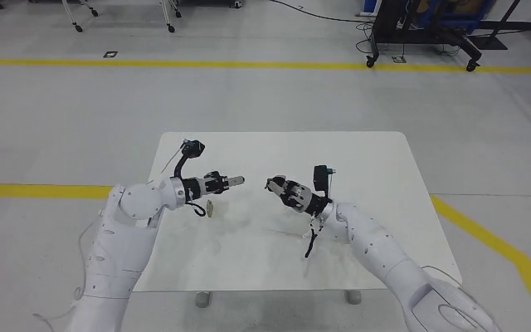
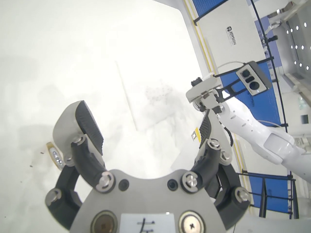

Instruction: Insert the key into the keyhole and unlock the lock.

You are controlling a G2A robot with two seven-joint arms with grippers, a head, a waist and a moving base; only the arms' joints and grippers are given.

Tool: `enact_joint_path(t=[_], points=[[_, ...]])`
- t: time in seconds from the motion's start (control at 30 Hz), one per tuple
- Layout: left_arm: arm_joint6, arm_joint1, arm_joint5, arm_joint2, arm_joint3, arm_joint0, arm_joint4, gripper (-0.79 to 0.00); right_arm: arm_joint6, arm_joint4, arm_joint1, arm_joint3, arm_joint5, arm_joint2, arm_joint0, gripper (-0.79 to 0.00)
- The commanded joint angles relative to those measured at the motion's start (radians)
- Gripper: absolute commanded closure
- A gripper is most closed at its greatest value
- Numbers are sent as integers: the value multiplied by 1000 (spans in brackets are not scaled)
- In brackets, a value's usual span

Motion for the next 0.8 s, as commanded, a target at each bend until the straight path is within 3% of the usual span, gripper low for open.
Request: enact_joint_path(t=[0.0, 0.1, 0.13, 0.2, 0.3, 0.37, 0.43, 0.5, 0.67, 0.77], points=[[37, 1, -76, 7, -33, -4, -3, -785, 37, 117, -7, -22, -2, -4, -32, 0], [67, 3, -163, 12, -33, 9, -29, -785, 174, 347, -22, -46, -2, -42, -46, 0], [67, 4, -179, 12, -30, 12, -42, -714, 220, 423, -26, -54, -2, -53, -47, 0], [43, 7, -206, 16, -22, 16, -82, -643, 310, 578, -30, -73, -2, -74, -52, 0], [-36, 11, -249, 28, -6, 8, -185, -634, 461, 820, -30, -101, -2, -97, -57, 0], [-64, 15, -264, 28, 10, -5, -229, -542, 572, 962, -28, -113, -2, -102, -55, 0], [-84, 18, -282, 30, 24, -16, -260, -502, 672, 1081, -24, -125, -2, -95, -54, 0], [-95, 21, -289, 34, 32, -23, -264, -391, 756, 1181, -21, -131, -2, -82, -58, 0], [-93, 26, -254, 56, 46, -35, -232, -354, 938, 1338, -19, -138, -2, -37, -73, 0], [-96, 27, -241, 75, 56, -40, -243, -376, 1032, 1384, -22, -142, -2, -11, -83, 0]])
